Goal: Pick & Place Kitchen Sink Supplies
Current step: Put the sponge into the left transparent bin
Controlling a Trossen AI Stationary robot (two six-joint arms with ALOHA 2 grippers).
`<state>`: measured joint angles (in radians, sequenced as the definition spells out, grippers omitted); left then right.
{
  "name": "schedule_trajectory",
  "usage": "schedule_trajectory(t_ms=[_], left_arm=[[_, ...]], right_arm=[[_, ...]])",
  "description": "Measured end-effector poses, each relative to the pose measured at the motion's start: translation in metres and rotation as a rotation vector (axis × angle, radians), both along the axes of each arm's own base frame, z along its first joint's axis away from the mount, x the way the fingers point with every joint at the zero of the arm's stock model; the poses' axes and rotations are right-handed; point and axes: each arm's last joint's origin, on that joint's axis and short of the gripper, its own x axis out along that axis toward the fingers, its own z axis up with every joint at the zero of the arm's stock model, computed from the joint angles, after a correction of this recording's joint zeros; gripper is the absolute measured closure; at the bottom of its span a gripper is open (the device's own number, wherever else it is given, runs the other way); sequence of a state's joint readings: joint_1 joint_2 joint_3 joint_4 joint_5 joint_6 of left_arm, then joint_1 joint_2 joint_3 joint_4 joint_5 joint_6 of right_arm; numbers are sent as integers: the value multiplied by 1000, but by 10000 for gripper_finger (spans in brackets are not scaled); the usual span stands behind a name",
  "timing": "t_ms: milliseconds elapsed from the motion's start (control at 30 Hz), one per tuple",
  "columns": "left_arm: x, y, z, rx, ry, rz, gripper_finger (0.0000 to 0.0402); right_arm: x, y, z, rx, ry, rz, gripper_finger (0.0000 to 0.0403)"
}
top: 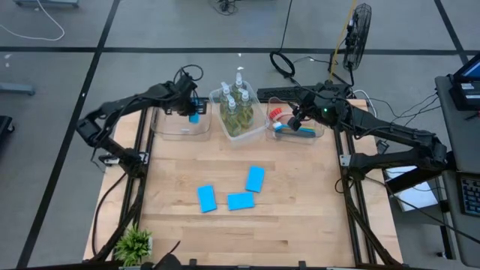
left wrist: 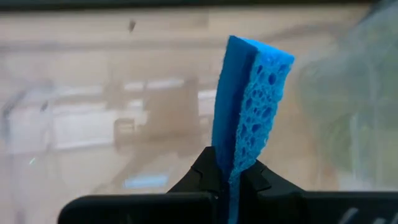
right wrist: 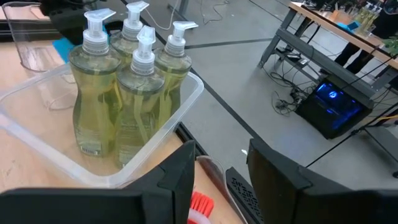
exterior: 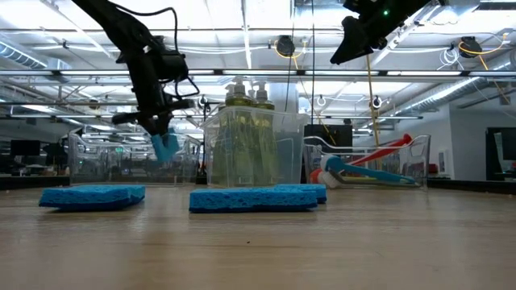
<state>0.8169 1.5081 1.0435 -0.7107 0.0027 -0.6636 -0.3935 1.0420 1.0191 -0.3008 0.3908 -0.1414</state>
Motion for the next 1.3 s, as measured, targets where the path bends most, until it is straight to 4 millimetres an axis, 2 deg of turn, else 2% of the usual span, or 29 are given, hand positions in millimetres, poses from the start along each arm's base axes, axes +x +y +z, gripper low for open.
schedule_trajectory(t_ms=[100,333,667,1100,1300], left_arm=[[-3,-5,0,-36,30,-5,394],[6,-12,0,-33,22,-34,394],[5,-11,-1,-14,41,-11,394],[4,-16,-22,-7,8,25,394],[4,-16,-24,-6,9,20,393]], right_arm=[[0,0,0,0,1,0,266],[0,0,0,1,-1,-1,266],[0,0,0,5,-5,-3,266],[0,0,-1,11,7,-3,266],[-1,0,-2,14,14,-3,266]])
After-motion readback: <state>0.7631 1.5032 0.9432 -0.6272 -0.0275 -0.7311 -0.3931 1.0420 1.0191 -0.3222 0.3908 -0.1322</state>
